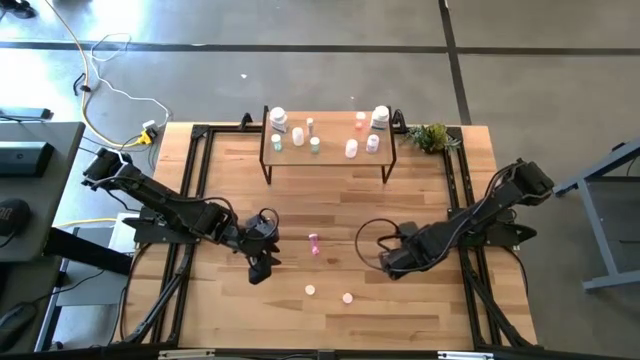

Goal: Pick and place medicine bottles onto shelf by color
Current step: Put the light blue medicine bottle on the shelf

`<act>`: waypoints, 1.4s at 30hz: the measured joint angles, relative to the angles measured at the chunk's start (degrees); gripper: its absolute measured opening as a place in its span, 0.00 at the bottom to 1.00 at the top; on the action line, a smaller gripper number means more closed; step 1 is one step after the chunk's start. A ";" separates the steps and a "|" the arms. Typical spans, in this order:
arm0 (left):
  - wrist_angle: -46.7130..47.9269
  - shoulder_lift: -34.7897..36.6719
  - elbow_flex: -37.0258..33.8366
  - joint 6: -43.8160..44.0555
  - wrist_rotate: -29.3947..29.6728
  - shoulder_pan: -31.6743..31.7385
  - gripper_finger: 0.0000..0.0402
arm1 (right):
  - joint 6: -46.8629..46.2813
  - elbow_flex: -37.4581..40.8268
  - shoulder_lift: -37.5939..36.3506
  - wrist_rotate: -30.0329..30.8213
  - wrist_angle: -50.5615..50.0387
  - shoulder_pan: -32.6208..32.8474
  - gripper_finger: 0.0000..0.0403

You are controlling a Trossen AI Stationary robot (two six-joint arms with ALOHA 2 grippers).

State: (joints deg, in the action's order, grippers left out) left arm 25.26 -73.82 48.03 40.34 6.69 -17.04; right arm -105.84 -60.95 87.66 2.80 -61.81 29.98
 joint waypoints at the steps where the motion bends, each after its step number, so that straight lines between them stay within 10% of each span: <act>1: 0.02 0.00 0.00 -0.01 -0.01 0.00 0.42 | -0.39 0.00 0.00 -0.37 -0.68 0.02 0.42; 10: 0.07 0.00 0.00 -1.51 0.06 0.00 0.42 | 3.14 0.00 0.02 -0.67 -4.13 0.08 0.42; 33: -0.04 0.00 0.00 -1.51 0.29 0.02 0.42 | 81.44 -0.04 0.04 -3.69 -0.64 -2.99 0.42; 42: -0.09 0.00 0.00 -0.83 3.54 0.20 0.42 | 92.41 -0.03 3.00 -1.96 0.54 -3.00 0.42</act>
State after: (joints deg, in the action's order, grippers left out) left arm 25.17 -73.82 48.03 39.50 10.23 -16.84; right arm -13.43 -60.97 90.66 0.84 -61.26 26.98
